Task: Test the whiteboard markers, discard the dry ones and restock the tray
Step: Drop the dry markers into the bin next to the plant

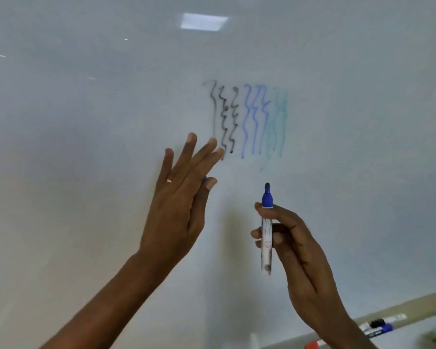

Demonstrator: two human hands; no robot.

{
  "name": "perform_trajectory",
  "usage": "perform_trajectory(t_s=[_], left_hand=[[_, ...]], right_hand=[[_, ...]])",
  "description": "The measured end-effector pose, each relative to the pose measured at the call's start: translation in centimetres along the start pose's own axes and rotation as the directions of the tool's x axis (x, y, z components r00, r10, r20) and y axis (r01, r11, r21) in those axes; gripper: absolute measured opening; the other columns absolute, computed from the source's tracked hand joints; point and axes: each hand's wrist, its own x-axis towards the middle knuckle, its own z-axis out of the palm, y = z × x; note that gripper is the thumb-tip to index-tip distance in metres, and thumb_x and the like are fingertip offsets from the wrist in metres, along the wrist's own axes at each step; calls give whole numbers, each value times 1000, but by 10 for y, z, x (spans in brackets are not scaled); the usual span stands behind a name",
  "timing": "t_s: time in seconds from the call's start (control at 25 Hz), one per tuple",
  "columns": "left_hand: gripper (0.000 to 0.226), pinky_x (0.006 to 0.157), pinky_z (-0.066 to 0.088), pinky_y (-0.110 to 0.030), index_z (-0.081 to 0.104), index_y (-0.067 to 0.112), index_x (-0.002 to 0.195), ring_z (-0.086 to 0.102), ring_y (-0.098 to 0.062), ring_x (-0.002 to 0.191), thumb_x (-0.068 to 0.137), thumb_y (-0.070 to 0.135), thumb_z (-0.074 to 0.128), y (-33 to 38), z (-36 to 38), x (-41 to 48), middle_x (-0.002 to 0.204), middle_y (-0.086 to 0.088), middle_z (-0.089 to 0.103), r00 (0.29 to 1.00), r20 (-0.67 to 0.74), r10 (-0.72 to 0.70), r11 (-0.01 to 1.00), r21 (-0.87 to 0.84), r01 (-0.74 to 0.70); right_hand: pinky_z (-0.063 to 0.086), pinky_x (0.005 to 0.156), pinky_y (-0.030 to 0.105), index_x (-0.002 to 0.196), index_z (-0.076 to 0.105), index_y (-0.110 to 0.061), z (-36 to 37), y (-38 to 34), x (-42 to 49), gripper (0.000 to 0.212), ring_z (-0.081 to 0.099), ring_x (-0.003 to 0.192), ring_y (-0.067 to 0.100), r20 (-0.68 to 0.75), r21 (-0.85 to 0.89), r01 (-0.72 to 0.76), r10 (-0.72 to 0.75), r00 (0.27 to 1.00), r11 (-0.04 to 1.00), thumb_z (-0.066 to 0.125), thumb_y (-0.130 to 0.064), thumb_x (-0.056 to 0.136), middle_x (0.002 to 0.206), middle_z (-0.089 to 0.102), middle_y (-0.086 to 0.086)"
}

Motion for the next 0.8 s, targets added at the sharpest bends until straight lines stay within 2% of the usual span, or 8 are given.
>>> perform_trajectory(t_s=[0.12,0.16,0.28,0.36,0.44,0.56,0.72,0.8], left_hand=[[41,128,8,-53,45,11,150,20,-23,155,109,15,43,-24,-10,50,161,-1,37,996,-58,74,974,220,-60],[42,127,7,-53,44,11,151,20,-23,155,110,16,42,-31,-12,64,161,-1,36,993,-72,92,954,291,-67],[45,126,10,-56,35,15,156,19,-26,155,112,24,37,-45,-11,84,164,-3,30,989,-70,133,821,566,-70],[47,126,12,-57,28,17,159,16,-26,156,113,27,32,-47,-6,85,167,-3,23,989,-56,137,730,681,-63],[48,126,11,-56,23,17,161,13,-25,157,114,29,27,-47,-4,83,168,-2,19,991,-58,124,706,706,-47],[51,126,7,-55,18,15,162,7,-25,157,113,30,21,-45,-6,82,170,-3,12,994,-54,100,705,708,-32],[52,126,9,-56,16,14,162,6,-25,158,113,29,22,-43,-6,83,170,-3,10,992,-65,104,700,713,-27],[52,126,11,-56,17,13,161,7,-25,157,112,28,25,-45,-6,82,170,-4,11,991,-73,112,697,717,-26]], right_hand=[[61,68,38,129,53,-32,1,-15,25,60,67,104,28,-138,64,96,-87,987,993,49,14,92,128,59,-2],[60,61,37,124,54,-36,1,-19,33,56,69,99,26,-214,75,118,-100,972,990,57,10,92,120,63,-3],[59,56,42,108,59,-31,7,-26,50,16,72,79,23,-324,2,167,-158,933,986,63,-26,94,93,72,-3],[57,57,44,103,58,-30,15,-24,60,13,71,72,23,-315,-43,143,-149,937,989,65,-29,92,86,74,-2],[56,55,36,102,56,-28,21,-21,72,21,71,69,20,-294,-57,147,-157,943,988,69,-17,89,83,73,0],[50,53,23,94,61,-15,22,-25,99,15,65,60,16,-327,-151,228,-266,907,962,72,-8,86,75,68,-4],[48,46,30,79,60,-17,36,-4,105,14,59,50,13,-305,-359,247,-363,880,900,74,-14,79,65,64,-7],[50,46,34,82,59,-26,51,20,94,15,61,51,11,-302,-354,176,-291,908,919,74,-21,79,66,65,-9]])
